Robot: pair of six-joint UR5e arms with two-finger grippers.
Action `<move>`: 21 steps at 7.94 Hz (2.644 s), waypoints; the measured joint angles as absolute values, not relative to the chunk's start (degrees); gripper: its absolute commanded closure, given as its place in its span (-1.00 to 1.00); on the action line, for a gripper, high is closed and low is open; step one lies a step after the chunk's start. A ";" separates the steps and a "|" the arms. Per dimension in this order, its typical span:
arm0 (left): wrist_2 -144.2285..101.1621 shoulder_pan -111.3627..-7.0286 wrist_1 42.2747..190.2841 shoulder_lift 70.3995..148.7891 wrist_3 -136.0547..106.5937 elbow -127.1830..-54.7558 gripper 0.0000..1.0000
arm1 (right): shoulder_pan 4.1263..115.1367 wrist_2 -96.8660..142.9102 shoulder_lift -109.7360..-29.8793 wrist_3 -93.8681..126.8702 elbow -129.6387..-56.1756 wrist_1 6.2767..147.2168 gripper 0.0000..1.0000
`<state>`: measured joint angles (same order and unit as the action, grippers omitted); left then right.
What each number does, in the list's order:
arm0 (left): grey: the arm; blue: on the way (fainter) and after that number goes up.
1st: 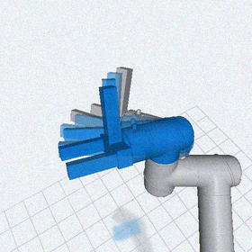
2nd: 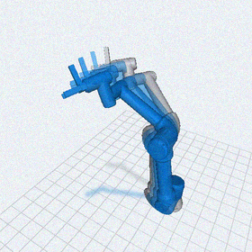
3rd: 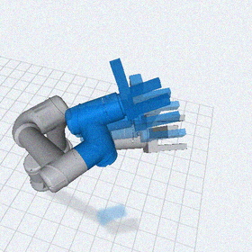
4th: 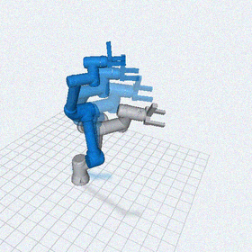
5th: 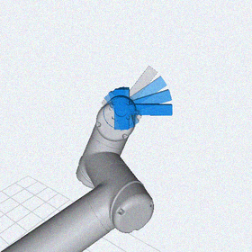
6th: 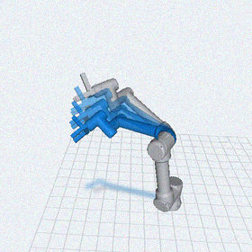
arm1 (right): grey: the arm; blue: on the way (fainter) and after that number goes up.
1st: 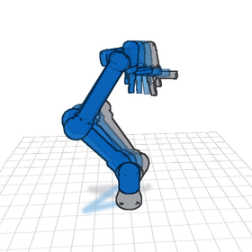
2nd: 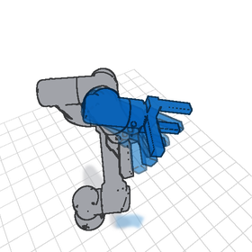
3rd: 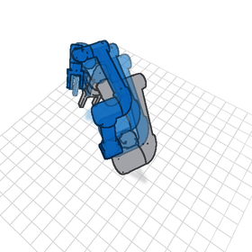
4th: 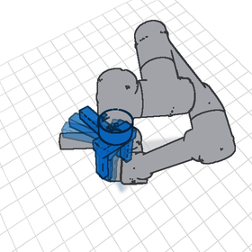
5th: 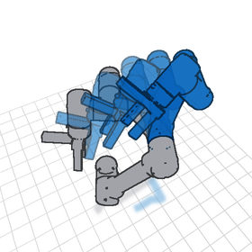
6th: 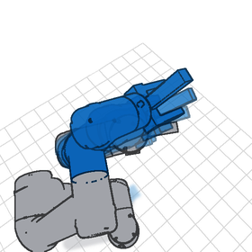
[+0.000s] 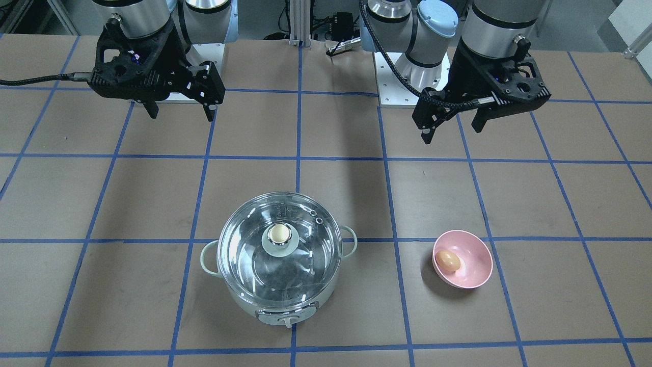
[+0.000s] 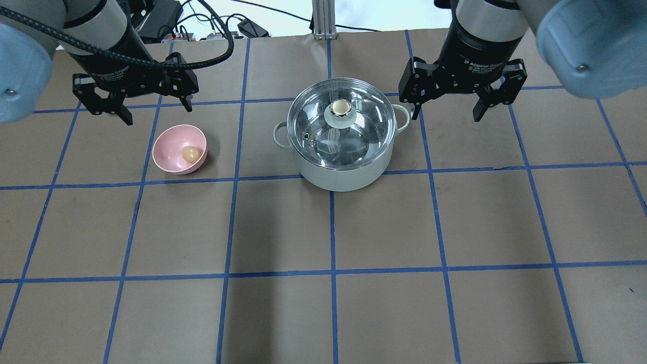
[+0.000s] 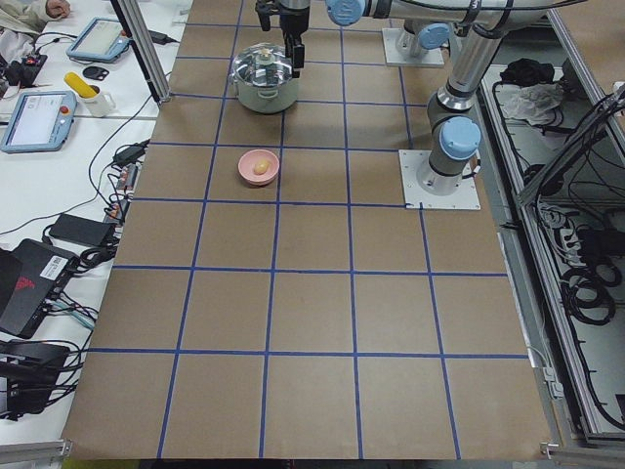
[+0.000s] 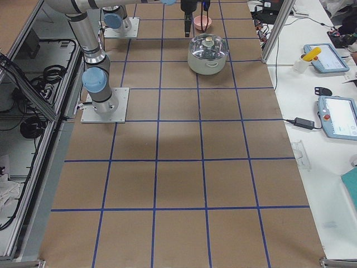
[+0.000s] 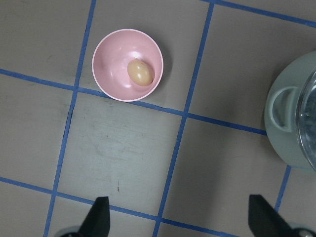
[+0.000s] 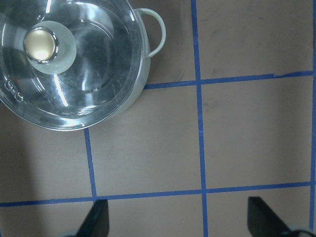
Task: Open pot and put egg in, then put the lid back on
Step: 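Lower the right gripper to the lid knob while the left gripper nears the bowl, then grasp the lid knob with the right gripper while the left gripper lowers over the bowl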
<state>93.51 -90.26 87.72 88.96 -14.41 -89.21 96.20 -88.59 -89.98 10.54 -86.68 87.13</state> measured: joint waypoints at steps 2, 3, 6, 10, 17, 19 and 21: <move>93.56 -90.23 87.64 89.07 -14.36 -89.21 -1.00 | 96.33 -88.62 -89.96 10.61 -86.96 87.14 -1.00; 93.59 -89.88 87.35 89.37 -14.11 -89.21 -1.00 | 96.38 -88.77 -89.70 10.88 -87.09 87.49 -1.00; 93.33 -84.70 84.50 92.54 -8.55 -89.41 -1.00 | 96.54 -88.55 -86.45 13.06 -84.10 88.81 -1.00; 92.80 -81.36 72.18 103.77 -7.69 -90.07 -1.00 | 103.96 -87.82 -74.25 23.88 -76.80 97.60 -1.00; 91.23 -80.78 68.12 110.26 -7.95 -92.52 -0.94 | 106.57 -88.05 -62.60 27.05 -78.70 111.22 -0.40; 91.27 -80.77 67.09 111.18 -7.73 -92.65 -0.93 | 106.67 -88.03 -62.60 26.83 -78.63 111.45 0.23; 91.79 -80.71 65.97 112.28 -5.21 -92.73 -0.93 | 106.71 -87.96 -62.72 26.78 -78.57 111.35 0.40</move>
<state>91.79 -80.71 65.97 112.28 -5.21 -92.73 106.71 -87.96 -62.72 26.78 -78.57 111.35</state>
